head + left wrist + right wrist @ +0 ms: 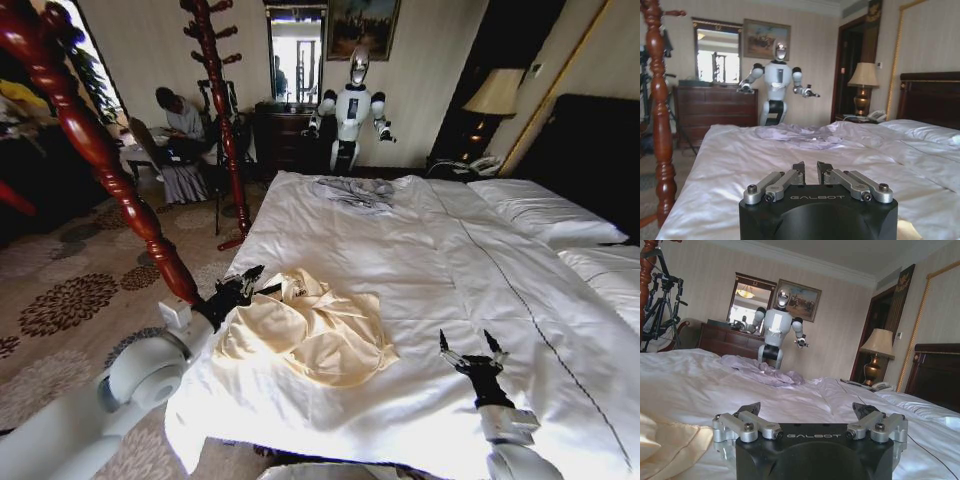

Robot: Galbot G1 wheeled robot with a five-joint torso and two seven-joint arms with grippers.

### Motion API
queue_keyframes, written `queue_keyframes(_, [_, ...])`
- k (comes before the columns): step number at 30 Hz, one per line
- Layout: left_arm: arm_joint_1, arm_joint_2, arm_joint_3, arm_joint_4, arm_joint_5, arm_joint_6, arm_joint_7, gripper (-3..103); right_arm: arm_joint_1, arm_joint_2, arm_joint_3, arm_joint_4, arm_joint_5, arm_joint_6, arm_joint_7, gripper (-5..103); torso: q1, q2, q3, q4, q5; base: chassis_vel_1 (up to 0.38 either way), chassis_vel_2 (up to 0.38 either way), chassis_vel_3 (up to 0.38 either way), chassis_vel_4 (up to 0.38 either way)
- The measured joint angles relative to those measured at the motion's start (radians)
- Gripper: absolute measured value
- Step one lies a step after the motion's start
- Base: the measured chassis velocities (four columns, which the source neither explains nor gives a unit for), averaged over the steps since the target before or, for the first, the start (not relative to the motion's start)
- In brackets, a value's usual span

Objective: Pick up the clothes from the bed and hang them on the clothes hanger.

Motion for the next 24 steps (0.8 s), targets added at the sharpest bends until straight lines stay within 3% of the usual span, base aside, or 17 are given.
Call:
queue_keyframes(5, [0.012,-0.052,-0.037,0.075,-0.142,0.031,-0.028,39,0.000,0.000,0.000,0.000,0.000,0.000,0.000,100,0.000,0.000,0.000,-0.0001,0.0001,0.000,0.000,0.000,0.000])
queue_keyframes(8, [0.018,-0.064,-0.038,0.141,-0.137,0.027,0.004,44,0.000,0.000,0.000,0.000,0.000,0.000,0.000,100,0.000,0.000,0.000,-0.0004,-0.0001,0.000,0.000,0.000,0.000])
queue_keyframes(10, [0.034,-0.079,-0.032,0.217,-0.115,0.016,0.069,55,0.000,0.000,0.000,0.000,0.000,0.000,0.000,100,0.000,0.000,0.000,-0.0002,-0.0003,0.000,0.000,0.000,0.000])
queue_keyframes(12, [0.039,-0.083,-0.031,0.229,-0.124,0.016,0.087,60,0.000,0.000,0.000,0.000,0.000,0.000,0.000,100,0.000,0.000,0.000,-0.0001,-0.0003,0.000,0.000,0.000,0.000])
queue_keyframes(16, [0.041,-0.102,-0.030,0.293,-0.217,0.045,0.148,76,0.000,0.000,0.000,0.000,0.000,0.000,0.000,100,0.000,0.000,0.000,-0.0001,-0.0001,0.000,0.000,0.000,0.000])
queue_keyframes(21, [-0.010,-0.121,-0.023,0.377,-0.334,0.080,0.162,97,0.000,0.000,0.000,0.000,0.000,0.000,0.000,100,0.000,0.000,0.000,-0.0004,-0.0001,0.000,0.000,0.000,0.000])
queue_keyframes(24, [-0.020,-0.126,-0.032,0.412,-0.383,0.098,0.162,99,0.000,0.000,0.000,0.000,0.000,0.000,0.000,100,0.000,0.000,0.000,-0.0004,-0.0001,0.000,0.000,0.000,0.000])
